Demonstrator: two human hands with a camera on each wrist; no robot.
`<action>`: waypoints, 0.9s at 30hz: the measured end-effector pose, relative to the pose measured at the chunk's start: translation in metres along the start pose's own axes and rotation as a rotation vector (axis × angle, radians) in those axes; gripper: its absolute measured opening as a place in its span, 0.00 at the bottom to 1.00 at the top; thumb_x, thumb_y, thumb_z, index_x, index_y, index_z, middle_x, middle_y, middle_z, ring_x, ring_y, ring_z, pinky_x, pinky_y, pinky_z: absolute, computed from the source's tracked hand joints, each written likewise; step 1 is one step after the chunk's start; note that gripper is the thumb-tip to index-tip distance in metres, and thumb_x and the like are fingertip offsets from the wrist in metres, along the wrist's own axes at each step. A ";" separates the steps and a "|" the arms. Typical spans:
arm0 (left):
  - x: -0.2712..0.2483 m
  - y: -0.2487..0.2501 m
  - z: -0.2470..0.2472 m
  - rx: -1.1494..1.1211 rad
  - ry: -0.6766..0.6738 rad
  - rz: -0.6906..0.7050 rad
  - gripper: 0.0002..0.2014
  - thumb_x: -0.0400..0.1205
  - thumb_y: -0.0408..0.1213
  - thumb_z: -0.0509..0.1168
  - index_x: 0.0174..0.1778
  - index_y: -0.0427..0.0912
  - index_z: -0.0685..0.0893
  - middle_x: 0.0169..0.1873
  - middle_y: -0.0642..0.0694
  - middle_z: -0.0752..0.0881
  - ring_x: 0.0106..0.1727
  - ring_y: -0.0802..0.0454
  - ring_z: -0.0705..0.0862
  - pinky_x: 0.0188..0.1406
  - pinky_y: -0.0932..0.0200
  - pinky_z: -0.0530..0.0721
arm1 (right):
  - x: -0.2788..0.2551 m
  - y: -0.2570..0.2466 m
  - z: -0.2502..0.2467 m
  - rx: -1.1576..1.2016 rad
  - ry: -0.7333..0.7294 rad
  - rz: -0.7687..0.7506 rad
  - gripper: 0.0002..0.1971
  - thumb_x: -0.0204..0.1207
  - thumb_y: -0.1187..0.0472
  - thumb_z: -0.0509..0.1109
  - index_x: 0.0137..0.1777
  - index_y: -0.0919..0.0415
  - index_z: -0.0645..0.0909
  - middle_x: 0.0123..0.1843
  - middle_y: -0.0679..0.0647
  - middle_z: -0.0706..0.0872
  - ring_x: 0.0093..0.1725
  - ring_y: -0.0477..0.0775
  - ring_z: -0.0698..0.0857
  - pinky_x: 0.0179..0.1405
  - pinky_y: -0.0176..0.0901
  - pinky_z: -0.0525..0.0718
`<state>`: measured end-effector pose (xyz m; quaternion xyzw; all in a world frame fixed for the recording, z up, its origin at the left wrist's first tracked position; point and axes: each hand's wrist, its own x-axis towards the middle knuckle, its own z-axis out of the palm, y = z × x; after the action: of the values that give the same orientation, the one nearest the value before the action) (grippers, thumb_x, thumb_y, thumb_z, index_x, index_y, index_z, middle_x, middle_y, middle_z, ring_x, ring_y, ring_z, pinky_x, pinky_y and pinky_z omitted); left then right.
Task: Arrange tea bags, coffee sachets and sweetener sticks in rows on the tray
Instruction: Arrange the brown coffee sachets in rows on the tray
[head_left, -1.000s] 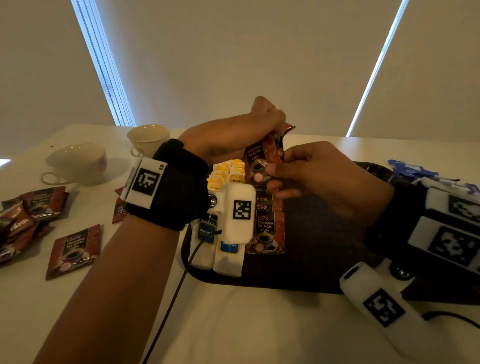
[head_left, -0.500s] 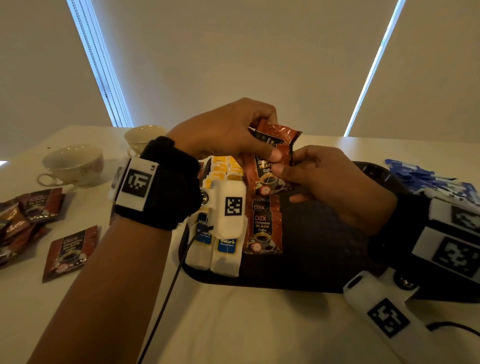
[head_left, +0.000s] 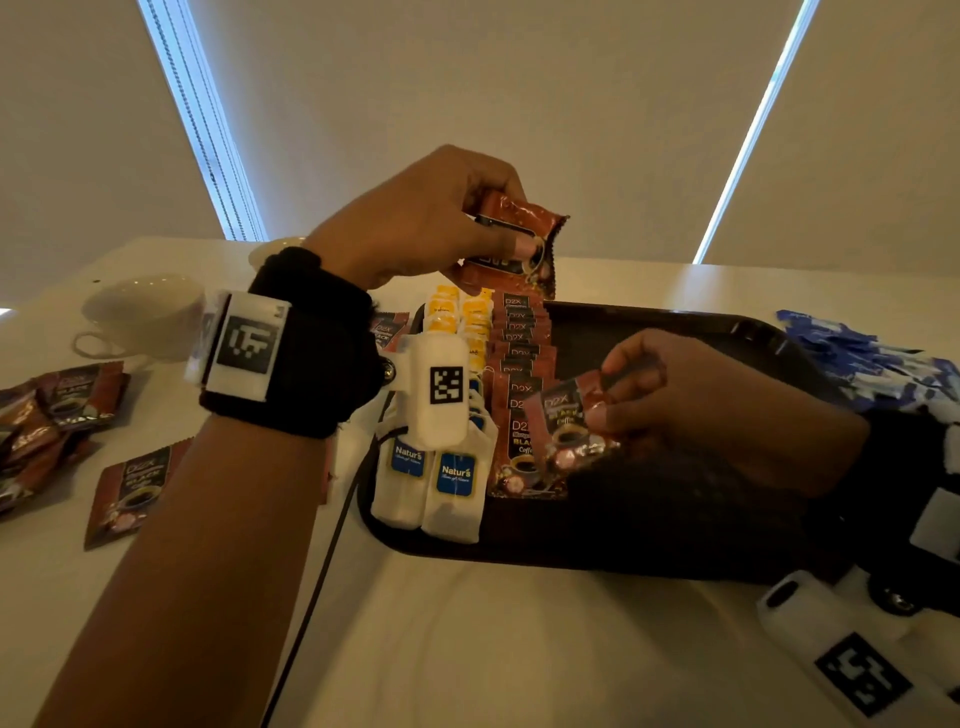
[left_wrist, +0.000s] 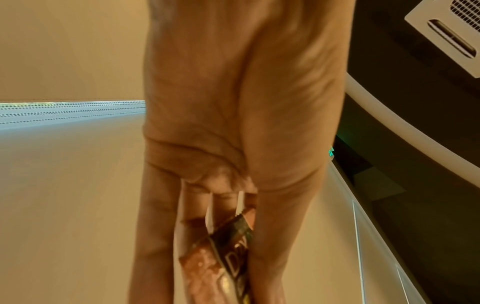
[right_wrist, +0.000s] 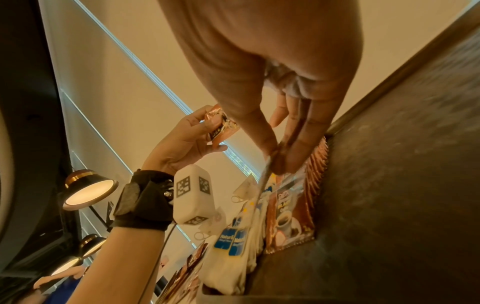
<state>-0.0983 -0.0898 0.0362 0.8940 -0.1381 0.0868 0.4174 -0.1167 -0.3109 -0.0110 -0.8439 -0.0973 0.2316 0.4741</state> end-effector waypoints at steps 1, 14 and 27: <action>0.000 0.000 0.000 0.006 -0.004 0.003 0.10 0.77 0.39 0.71 0.51 0.40 0.83 0.42 0.47 0.86 0.43 0.54 0.89 0.33 0.61 0.89 | 0.000 0.001 0.001 -0.026 -0.032 0.029 0.16 0.69 0.70 0.73 0.53 0.56 0.74 0.47 0.56 0.85 0.38 0.51 0.87 0.23 0.33 0.83; 0.001 0.002 0.004 0.054 -0.043 -0.019 0.11 0.77 0.41 0.71 0.51 0.41 0.81 0.47 0.45 0.86 0.44 0.51 0.88 0.34 0.62 0.89 | 0.009 0.003 0.026 -0.391 -0.203 0.047 0.16 0.73 0.62 0.73 0.48 0.49 0.67 0.46 0.49 0.79 0.41 0.46 0.82 0.26 0.31 0.79; 0.002 0.001 0.004 0.087 -0.088 -0.037 0.13 0.77 0.40 0.71 0.53 0.39 0.82 0.45 0.47 0.86 0.43 0.52 0.89 0.35 0.59 0.90 | 0.021 0.002 0.031 -0.358 -0.229 0.034 0.19 0.74 0.68 0.72 0.58 0.57 0.65 0.46 0.56 0.84 0.31 0.48 0.86 0.24 0.32 0.85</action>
<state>-0.0963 -0.0936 0.0349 0.9165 -0.1359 0.0455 0.3734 -0.1129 -0.2807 -0.0326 -0.8844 -0.1760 0.3129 0.2983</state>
